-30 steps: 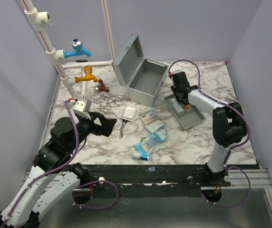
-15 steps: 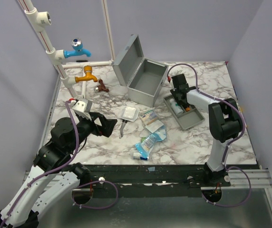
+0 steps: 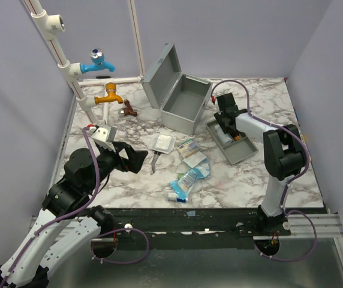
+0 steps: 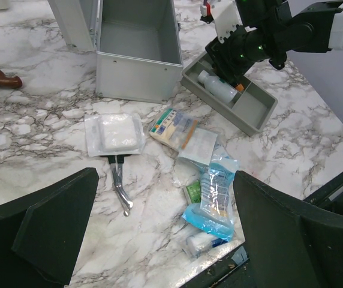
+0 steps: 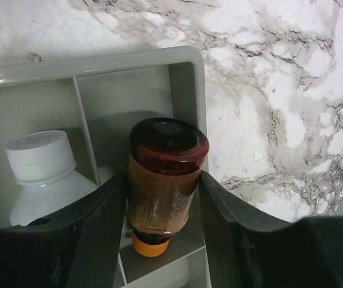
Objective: Organize the medicine kit
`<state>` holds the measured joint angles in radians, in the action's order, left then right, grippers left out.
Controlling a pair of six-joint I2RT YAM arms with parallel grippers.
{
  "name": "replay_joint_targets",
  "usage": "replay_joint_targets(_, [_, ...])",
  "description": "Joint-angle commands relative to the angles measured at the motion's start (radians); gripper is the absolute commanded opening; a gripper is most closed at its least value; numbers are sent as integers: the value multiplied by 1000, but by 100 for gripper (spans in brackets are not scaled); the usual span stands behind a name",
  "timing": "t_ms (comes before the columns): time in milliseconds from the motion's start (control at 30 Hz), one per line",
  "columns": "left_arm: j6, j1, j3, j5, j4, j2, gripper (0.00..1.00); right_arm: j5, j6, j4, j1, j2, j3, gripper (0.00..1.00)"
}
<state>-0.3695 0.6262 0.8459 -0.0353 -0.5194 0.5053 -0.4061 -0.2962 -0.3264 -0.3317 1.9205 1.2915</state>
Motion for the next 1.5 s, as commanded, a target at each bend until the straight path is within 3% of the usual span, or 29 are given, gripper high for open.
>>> replay_joint_targets(0, [9,5,-2,-21,-11,4,99,-18,4,-1,5,-56,41,53])
replay_joint_targets(433, [12,4,-1,-32,-14,9,98,39,71,-72,5,-146,100,56])
replay_joint_targets(900, [18,3,-1,-70,-20,16,99,660,340,37,3,-382,-84,58])
replay_joint_targets(1100, [20,1,1,-93,-27,23,98,697,491,45,-16,-431,-157,57])
replay_joint_targets(1467, [24,-2,-1,-125,-31,36,98,539,783,132,-83,-600,-418,63])
